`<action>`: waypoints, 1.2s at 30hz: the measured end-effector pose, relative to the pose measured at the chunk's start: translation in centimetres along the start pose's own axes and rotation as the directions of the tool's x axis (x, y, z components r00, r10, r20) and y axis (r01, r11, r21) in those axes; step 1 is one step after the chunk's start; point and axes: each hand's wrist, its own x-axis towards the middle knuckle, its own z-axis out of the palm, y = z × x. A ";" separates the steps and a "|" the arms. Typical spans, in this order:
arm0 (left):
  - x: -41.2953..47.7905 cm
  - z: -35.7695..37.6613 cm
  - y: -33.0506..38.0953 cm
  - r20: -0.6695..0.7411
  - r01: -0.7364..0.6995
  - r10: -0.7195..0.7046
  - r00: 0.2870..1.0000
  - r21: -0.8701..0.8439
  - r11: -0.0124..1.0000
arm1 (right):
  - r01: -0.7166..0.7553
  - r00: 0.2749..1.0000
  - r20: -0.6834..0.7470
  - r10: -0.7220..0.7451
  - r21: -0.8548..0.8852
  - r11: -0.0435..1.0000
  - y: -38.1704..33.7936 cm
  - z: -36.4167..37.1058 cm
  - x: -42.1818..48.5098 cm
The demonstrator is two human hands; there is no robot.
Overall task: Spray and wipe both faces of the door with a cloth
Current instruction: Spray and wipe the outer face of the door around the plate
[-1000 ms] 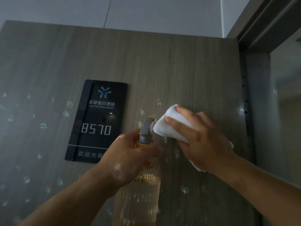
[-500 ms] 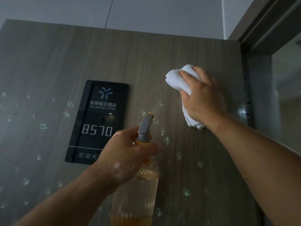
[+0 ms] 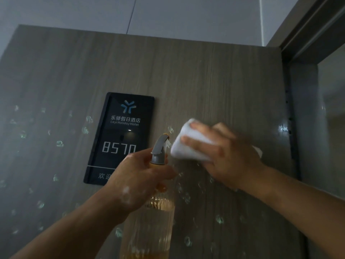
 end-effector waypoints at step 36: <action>-1.4 -2.4 -2.3 0.047 -0.004 0.000 0.999 0.083 0.997 | -0.394 0.904 -0.190 0.384 -0.016 0.919 3.5 0.7 10.4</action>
